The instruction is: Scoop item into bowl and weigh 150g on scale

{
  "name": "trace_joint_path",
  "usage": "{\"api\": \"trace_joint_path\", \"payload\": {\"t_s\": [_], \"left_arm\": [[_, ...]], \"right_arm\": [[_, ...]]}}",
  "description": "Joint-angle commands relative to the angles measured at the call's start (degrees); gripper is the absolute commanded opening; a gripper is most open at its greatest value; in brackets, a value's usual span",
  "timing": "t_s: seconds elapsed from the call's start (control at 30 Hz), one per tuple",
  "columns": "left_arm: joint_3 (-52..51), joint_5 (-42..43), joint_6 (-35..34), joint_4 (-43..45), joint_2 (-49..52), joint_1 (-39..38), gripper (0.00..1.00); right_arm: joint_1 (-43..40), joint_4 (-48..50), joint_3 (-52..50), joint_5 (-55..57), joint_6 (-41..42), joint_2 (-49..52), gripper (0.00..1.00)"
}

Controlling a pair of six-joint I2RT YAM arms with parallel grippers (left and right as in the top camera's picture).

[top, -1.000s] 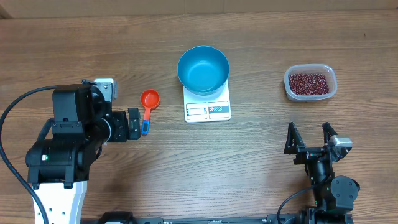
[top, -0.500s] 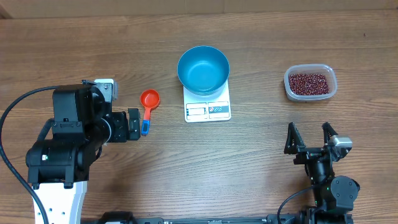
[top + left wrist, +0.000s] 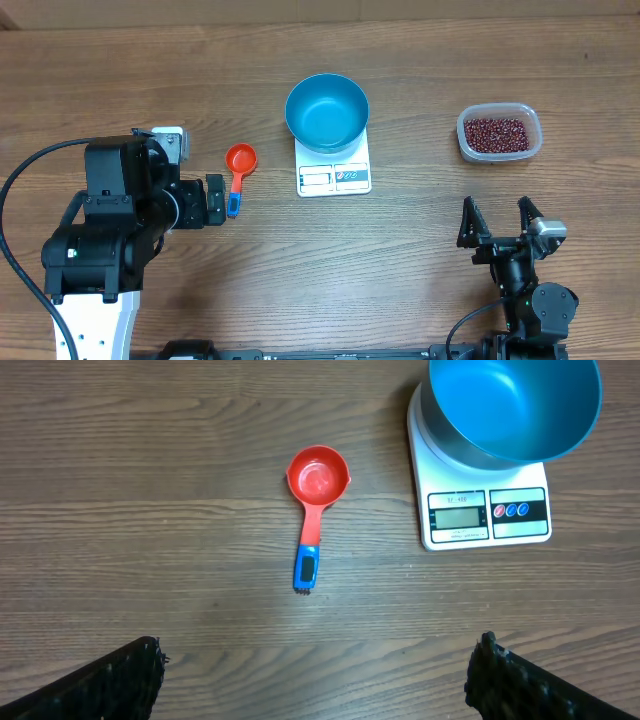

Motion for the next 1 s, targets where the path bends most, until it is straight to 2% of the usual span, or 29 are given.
{"api": "trace_joint_path", "payload": {"t_s": [0.0,0.97], "left_arm": [[1.62,-0.02,1.29,-0.31,0.35,0.28,1.00],[1.60,-0.42,1.29,-0.59,1.97,0.28,1.00]], "right_arm": [[0.31,0.17,-0.61,0.59,0.24,-0.61,1.00],[0.31,0.17,-0.61,0.61,0.24,-0.61,1.00]]}}
